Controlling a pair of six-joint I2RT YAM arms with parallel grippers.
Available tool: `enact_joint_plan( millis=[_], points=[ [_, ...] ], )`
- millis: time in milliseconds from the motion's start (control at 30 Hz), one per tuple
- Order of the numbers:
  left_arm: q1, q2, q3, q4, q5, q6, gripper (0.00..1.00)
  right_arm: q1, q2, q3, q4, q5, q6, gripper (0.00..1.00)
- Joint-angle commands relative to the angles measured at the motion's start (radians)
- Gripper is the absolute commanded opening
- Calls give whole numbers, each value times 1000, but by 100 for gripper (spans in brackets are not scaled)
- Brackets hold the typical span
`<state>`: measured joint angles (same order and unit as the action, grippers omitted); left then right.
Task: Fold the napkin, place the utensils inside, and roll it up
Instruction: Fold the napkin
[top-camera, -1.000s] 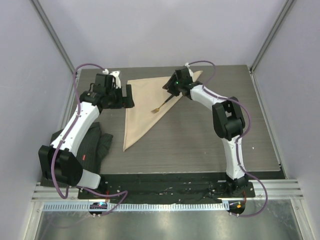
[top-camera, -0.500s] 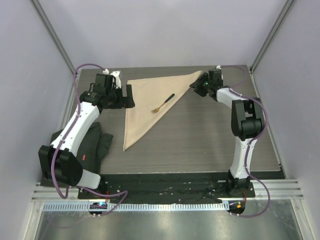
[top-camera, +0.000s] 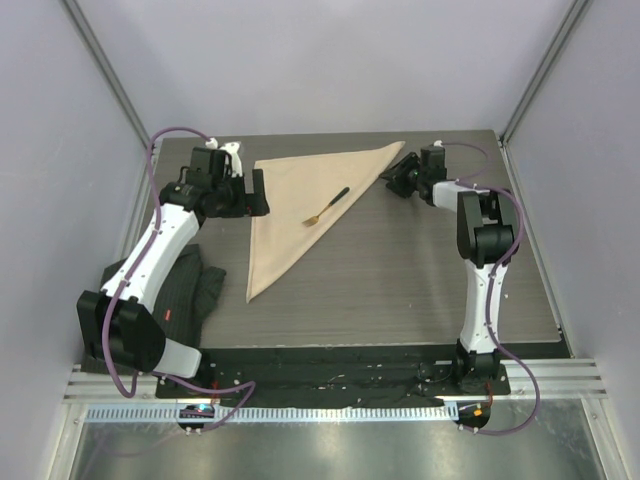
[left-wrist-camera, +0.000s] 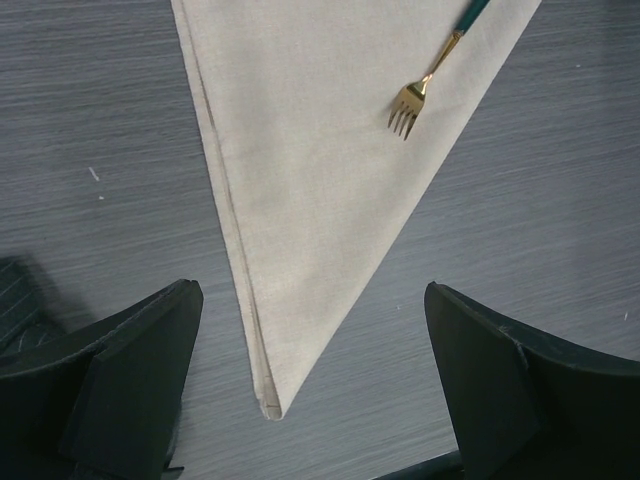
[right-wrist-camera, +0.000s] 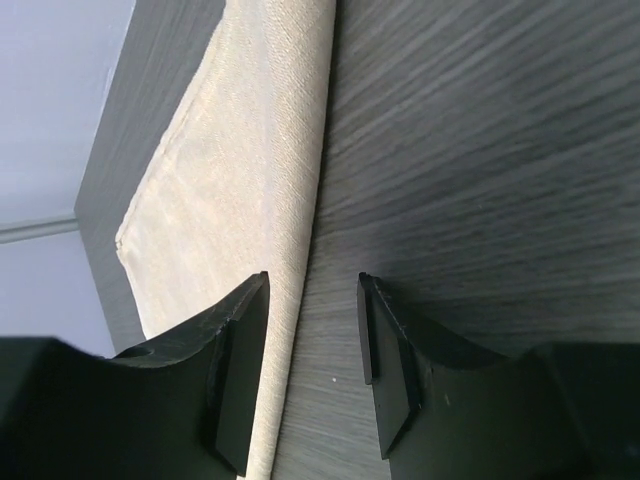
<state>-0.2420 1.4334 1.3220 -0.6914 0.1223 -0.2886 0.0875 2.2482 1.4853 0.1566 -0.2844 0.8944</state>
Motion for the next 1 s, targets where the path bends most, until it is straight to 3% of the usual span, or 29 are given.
enact_joint_plan(
  millis=[0, 200, 567, 967],
  points=[
    [-2, -4, 40, 9, -13, 3, 100, 1, 57, 38, 37, -7, 26, 49],
    [-2, 2, 43, 4, -19, 5, 100, 3, 113, 78, 11, 8, 37, 45],
    [-2, 7, 49, -2, -24, 8, 100, 3, 149, 128, -72, 33, 6, 28],
    [-2, 5, 51, -7, -24, 11, 100, 8, 185, 201, -149, 40, -29, 27]
  ],
)
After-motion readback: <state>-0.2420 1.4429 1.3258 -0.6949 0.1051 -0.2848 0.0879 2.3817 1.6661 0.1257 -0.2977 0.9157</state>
